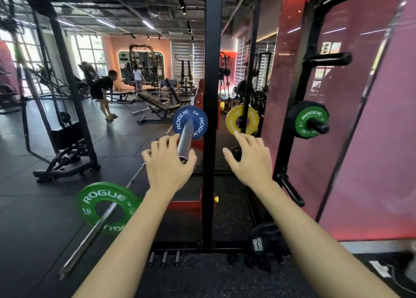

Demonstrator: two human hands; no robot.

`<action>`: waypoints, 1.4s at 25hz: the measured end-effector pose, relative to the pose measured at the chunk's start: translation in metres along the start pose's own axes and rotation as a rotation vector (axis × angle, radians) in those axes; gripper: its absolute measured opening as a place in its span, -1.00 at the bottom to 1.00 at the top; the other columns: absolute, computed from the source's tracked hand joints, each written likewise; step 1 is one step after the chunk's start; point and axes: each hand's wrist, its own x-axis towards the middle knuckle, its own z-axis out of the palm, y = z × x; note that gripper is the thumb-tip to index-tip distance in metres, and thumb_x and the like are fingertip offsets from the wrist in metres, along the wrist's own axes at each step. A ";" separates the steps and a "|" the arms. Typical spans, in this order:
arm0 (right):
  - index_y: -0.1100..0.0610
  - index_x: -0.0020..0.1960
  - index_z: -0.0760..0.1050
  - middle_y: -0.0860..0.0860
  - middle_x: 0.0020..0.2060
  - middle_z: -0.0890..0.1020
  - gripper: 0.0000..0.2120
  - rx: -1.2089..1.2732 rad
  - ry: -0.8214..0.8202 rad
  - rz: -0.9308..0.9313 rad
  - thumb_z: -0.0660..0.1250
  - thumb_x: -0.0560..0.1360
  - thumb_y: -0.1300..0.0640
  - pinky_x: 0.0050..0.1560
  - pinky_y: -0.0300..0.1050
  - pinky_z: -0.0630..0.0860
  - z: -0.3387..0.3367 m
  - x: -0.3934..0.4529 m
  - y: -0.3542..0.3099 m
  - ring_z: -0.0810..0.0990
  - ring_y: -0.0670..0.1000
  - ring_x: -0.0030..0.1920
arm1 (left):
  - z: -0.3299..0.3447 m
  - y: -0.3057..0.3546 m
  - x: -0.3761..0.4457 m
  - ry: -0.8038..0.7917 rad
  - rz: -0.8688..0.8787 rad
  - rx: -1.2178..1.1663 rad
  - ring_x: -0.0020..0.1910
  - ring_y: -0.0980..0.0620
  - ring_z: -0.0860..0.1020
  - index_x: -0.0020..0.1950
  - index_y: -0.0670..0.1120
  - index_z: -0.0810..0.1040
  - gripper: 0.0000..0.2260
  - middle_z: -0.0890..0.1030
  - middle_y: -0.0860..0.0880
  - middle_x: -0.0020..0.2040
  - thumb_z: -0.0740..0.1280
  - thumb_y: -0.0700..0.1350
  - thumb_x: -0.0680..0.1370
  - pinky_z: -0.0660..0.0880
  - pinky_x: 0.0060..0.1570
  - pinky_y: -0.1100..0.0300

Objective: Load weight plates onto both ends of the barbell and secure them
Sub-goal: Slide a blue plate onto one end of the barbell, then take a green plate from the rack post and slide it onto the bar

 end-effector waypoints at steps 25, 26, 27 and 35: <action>0.01 0.50 0.27 0.02 0.27 0.50 -0.44 -0.079 0.074 0.365 0.14 0.59 -0.23 0.06 -0.01 0.45 -0.065 0.020 0.377 0.42 0.06 0.24 | 0.232 0.348 0.046 -0.184 0.189 -0.252 0.24 -0.05 0.41 0.44 0.06 0.38 -0.39 0.50 0.00 0.29 0.02 0.36 0.52 0.26 0.20 -0.07; 0.01 0.50 0.27 0.02 0.27 0.50 -0.44 -0.079 0.064 0.367 0.14 0.59 -0.23 0.08 -0.01 0.44 -0.057 0.035 0.389 0.41 0.07 0.25 | 0.246 0.352 0.058 -0.186 0.181 -0.253 0.24 -0.05 0.41 0.44 0.06 0.37 -0.38 0.50 0.00 0.29 0.01 0.37 0.52 0.27 0.21 -0.07; 0.01 0.51 0.26 0.03 0.28 0.50 -0.44 -0.074 0.054 0.366 0.13 0.60 -0.23 0.10 -0.01 0.43 -0.046 0.051 0.402 0.41 0.07 0.27 | 0.262 0.356 0.070 -0.182 0.179 -0.252 0.24 -0.04 0.42 0.45 0.06 0.37 -0.38 0.50 0.01 0.29 0.00 0.37 0.52 0.27 0.21 -0.06; 0.06 0.49 0.29 0.08 0.24 0.53 -0.48 -0.012 0.007 0.372 0.12 0.62 -0.17 0.19 0.06 0.42 0.033 0.132 0.486 0.44 0.14 0.25 | 0.372 0.372 0.141 -0.191 0.133 -0.208 0.21 -0.07 0.45 0.44 0.06 0.38 -0.45 0.55 -0.01 0.25 0.11 0.33 0.56 0.29 0.17 -0.07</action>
